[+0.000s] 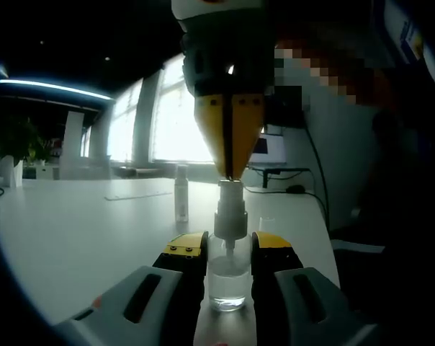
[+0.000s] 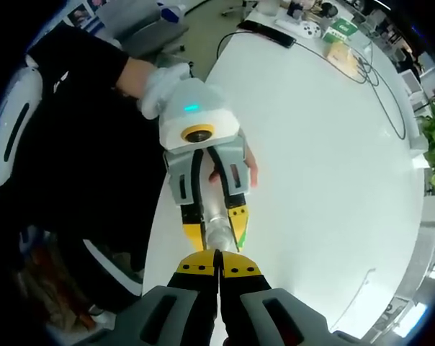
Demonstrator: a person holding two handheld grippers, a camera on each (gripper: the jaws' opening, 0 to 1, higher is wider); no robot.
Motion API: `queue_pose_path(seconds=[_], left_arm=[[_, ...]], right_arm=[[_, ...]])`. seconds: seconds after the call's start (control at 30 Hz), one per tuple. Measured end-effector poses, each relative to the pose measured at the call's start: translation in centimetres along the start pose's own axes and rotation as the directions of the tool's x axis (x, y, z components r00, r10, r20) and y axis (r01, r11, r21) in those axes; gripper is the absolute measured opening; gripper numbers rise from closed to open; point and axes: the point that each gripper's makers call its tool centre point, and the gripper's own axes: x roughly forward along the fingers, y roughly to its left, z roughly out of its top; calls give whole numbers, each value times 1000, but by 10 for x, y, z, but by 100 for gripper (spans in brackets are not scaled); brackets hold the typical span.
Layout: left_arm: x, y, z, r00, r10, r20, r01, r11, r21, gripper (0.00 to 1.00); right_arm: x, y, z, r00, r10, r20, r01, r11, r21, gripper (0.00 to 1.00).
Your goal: Clamp pump bottle remove cover press pump head put on cover
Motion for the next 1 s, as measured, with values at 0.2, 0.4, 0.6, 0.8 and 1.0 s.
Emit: queue_pose_path(seconds=[0.2, 0.4, 0.6, 0.8, 1.0], left_arm=[[0, 0, 0, 1000, 0, -1, 0, 1000, -3, 15], [0, 0, 0, 1000, -4, -2, 4, 1000, -7, 15], [0, 0, 0, 1000, -4, -4, 4, 1000, -6, 15], [1, 0, 0, 1000, -3, -4, 3, 1000, -4, 15], [0, 1, -1, 1000, -4, -3, 4, 1000, 1, 15]], right_arm=[[0, 0, 0, 1000, -1, -3, 1, 1000, -2, 0], [0, 0, 0, 1000, -1, -4, 1, 1000, -5, 0], [0, 0, 0, 1000, 2, -1, -2, 1000, -2, 0], [0, -1, 0, 1000, -2, -1, 2, 1000, -3, 0], [0, -1, 0, 1000, -4, -8, 3, 1000, -8, 0]])
